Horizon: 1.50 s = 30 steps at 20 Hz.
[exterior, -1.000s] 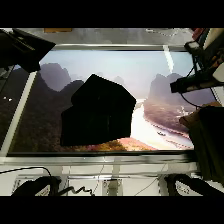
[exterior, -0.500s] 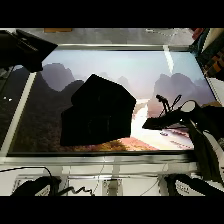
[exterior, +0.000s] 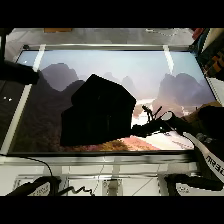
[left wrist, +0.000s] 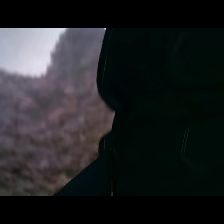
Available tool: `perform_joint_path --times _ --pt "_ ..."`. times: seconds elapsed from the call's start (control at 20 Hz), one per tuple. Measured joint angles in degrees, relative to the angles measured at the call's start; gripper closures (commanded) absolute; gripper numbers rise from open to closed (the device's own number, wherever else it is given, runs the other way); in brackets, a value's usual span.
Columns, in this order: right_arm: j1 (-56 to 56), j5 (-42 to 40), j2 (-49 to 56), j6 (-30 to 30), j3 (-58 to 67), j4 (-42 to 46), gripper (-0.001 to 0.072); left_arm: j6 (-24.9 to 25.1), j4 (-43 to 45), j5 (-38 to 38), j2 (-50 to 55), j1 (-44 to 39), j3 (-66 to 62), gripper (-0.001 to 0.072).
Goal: Fold the clothes and pants, and hang the long-sleeved shirts on hangers.
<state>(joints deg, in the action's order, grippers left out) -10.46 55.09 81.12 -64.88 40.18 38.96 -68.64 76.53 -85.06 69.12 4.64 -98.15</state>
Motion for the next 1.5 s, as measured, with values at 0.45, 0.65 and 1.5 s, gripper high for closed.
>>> perform_joint_path --times 0.45,0.65,1.5 --pt "-3.5 -3.56 4.31 -0.24 4.17 -1.44 0.0561 -0.22 -7.45 -3.34 -3.48 21.44 31.54 0.0227" --pt "-3.67 -1.81 4.57 -0.07 4.5 -1.16 0.0684 2.05 -8.44 -2.38 -4.33 26.25 45.4 0.0228" --pt "-3.67 -0.59 4.61 0.15 4.68 -1.22 0.0684 15.3 -25.51 21.44 -2.97 28.2 73.53 0.0381"
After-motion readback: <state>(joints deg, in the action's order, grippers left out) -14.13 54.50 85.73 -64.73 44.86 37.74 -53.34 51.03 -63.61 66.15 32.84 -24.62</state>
